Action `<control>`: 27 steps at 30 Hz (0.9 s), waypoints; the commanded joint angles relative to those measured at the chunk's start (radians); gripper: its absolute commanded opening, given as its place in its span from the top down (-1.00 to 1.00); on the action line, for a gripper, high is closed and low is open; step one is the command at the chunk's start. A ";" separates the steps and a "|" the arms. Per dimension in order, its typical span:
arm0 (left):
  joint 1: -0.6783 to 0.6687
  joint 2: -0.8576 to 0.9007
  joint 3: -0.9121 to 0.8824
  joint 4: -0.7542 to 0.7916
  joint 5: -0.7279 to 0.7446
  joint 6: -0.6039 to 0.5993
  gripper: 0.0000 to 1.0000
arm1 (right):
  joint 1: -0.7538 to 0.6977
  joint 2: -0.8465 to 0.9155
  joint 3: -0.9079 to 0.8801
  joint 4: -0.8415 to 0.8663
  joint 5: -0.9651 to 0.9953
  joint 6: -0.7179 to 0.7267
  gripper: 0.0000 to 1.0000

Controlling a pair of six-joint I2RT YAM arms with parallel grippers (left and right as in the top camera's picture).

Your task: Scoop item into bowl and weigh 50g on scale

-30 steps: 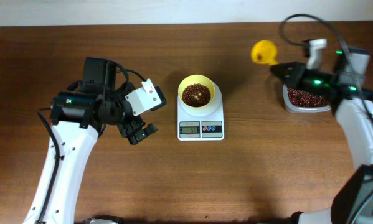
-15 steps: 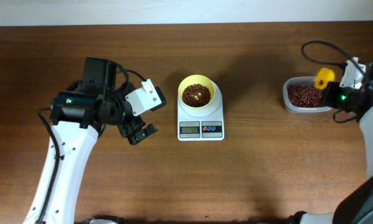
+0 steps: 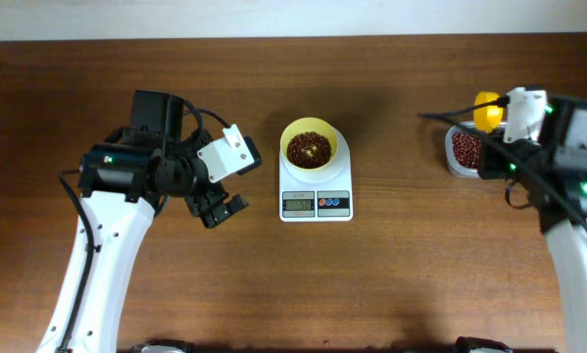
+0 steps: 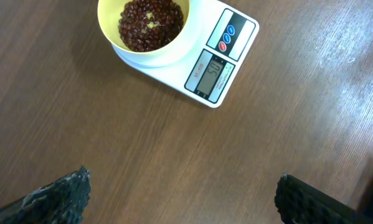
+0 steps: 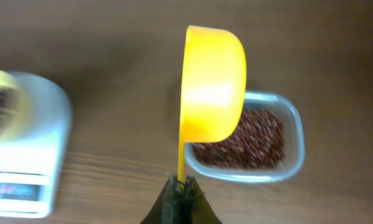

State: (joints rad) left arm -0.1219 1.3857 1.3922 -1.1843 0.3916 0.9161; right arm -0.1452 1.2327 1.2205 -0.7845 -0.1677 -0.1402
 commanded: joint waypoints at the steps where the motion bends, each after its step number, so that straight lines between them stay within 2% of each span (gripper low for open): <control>1: 0.001 -0.005 -0.001 0.002 0.004 -0.011 -0.98 | 0.001 -0.159 0.025 -0.134 -0.102 0.029 0.92; 3: 0.001 -0.005 -0.001 0.001 0.004 -0.011 -0.97 | 0.001 -0.274 0.020 -0.317 -0.102 0.029 0.92; 6: 0.001 -0.005 -0.001 0.001 0.004 -0.011 -0.97 | 0.001 -0.349 -0.113 -0.390 -0.103 0.050 0.92; 8: 0.001 -0.005 -0.001 0.002 0.004 -0.011 -0.97 | 0.001 -0.374 -0.274 -0.343 -0.103 0.349 0.92; 9: 0.001 -0.005 -0.001 0.002 0.004 -0.011 -0.98 | 0.001 -0.374 -0.360 -0.254 -0.103 0.477 0.92; 10: 0.001 -0.005 -0.001 0.001 0.004 -0.011 -0.97 | 0.001 -0.374 -0.419 -0.185 -0.103 0.528 0.92; 13: 0.001 -0.005 -0.001 0.001 0.004 -0.011 -0.98 | 0.001 -0.374 -0.596 -0.026 -0.118 0.595 0.92; 19: 0.001 -0.005 -0.001 0.001 0.004 -0.011 -0.98 | 0.001 -0.373 -0.681 0.008 -0.113 0.594 0.91; 20: 0.001 -0.005 -0.001 0.001 0.004 -0.011 -0.97 | 0.001 -0.373 -0.683 0.007 -0.113 0.594 0.75; 21: 0.001 -0.005 -0.001 0.002 0.004 -0.011 -0.98 | 0.001 -0.373 -0.690 0.007 -0.111 0.594 0.41; 22: 0.001 -0.005 -0.001 0.001 0.004 -0.011 -0.97 | 0.001 -0.373 -0.706 0.008 -0.109 0.594 0.30; 25: 0.001 -0.005 -0.001 0.002 0.004 -0.011 -0.97 | 0.001 -0.373 -0.742 0.003 -0.109 0.594 0.29; 27: 0.001 -0.005 -0.001 0.001 0.004 -0.011 -0.98 | 0.001 -0.373 -0.752 -0.013 -0.108 0.594 -0.41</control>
State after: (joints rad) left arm -0.1219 1.3857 1.3914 -1.1843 0.3916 0.9157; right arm -0.1452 0.8665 0.4854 -0.7841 -0.2790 0.4507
